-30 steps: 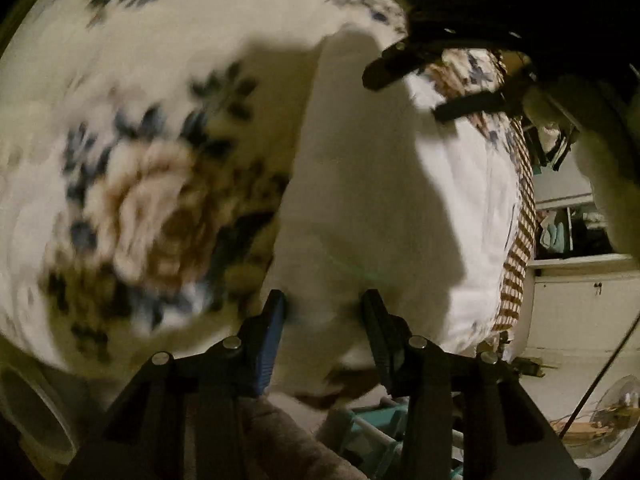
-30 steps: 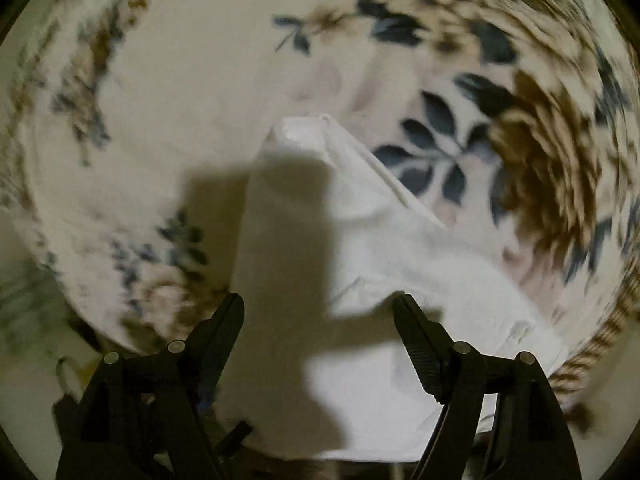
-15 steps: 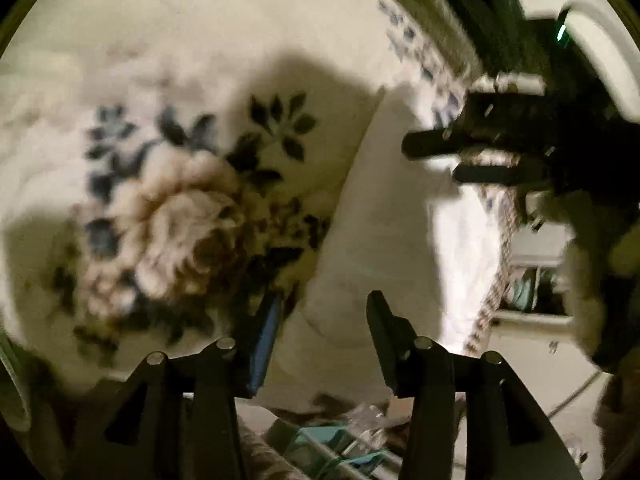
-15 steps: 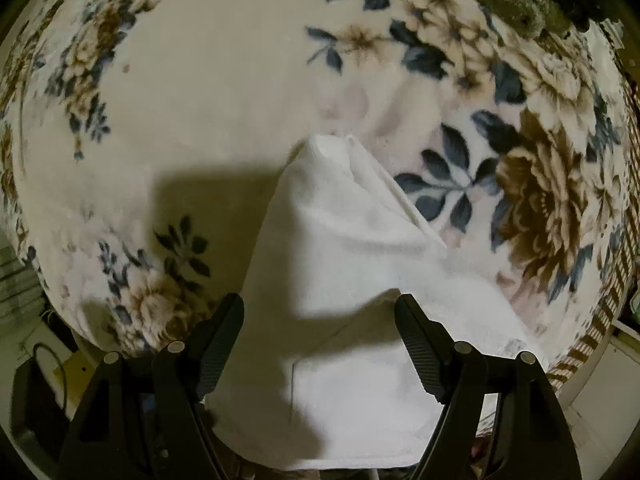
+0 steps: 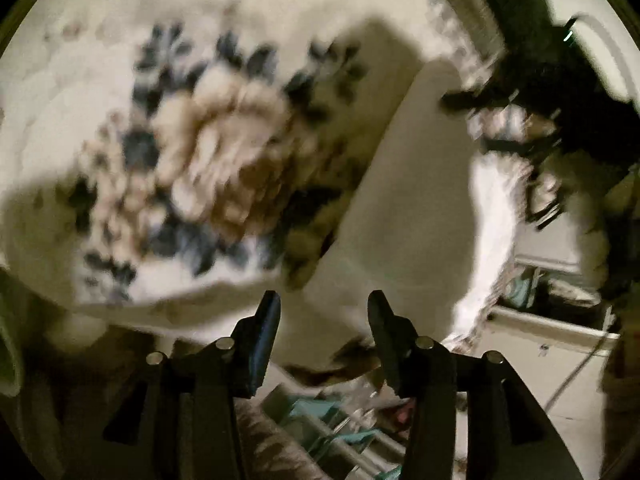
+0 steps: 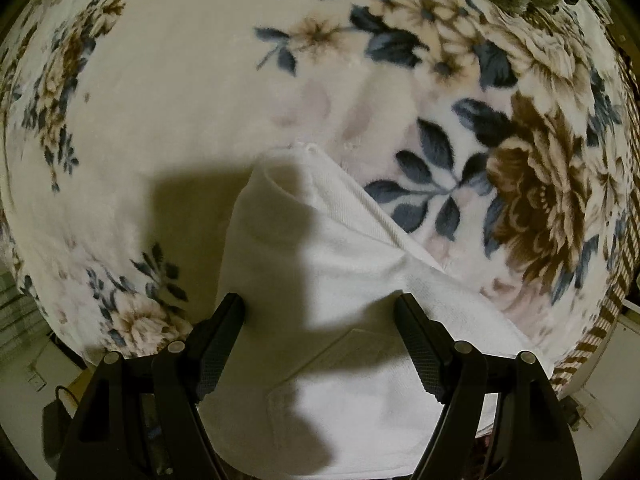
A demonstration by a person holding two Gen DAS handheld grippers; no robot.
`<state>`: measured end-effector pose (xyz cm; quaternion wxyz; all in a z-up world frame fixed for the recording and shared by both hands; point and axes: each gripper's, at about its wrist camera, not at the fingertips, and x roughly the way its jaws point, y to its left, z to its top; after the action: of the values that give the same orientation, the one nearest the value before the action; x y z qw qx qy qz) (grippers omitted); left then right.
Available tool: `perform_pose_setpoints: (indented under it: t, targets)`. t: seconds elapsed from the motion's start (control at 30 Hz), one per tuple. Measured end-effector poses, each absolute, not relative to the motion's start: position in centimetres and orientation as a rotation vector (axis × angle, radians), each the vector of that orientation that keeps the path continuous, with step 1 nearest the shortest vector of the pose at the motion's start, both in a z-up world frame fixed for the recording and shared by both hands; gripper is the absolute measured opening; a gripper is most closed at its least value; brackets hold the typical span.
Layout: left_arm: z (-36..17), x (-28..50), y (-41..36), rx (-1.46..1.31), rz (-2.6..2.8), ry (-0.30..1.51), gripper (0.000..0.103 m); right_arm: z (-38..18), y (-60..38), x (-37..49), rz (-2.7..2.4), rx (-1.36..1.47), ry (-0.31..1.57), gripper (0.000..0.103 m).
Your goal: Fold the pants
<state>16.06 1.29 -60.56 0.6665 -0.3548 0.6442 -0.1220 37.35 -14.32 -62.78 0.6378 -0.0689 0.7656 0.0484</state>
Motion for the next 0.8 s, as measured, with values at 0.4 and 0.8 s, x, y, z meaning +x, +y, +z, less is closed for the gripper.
perform_pose_setpoints:
  t: [0.4, 0.8]
  targets:
    - [-58.2, 20.8, -3.7, -0.631, -0.436, 1.451, 0.088, -57.1, -26.7, 29.8, 0.047, 0.484, 1.575, 0.097]
    - [-59.9, 25.7, -8.8, -0.563, -0.485, 1.469, 0.098, -66.4, -41.9, 6.3, -0.194, 1.266, 1.392, 0.097]
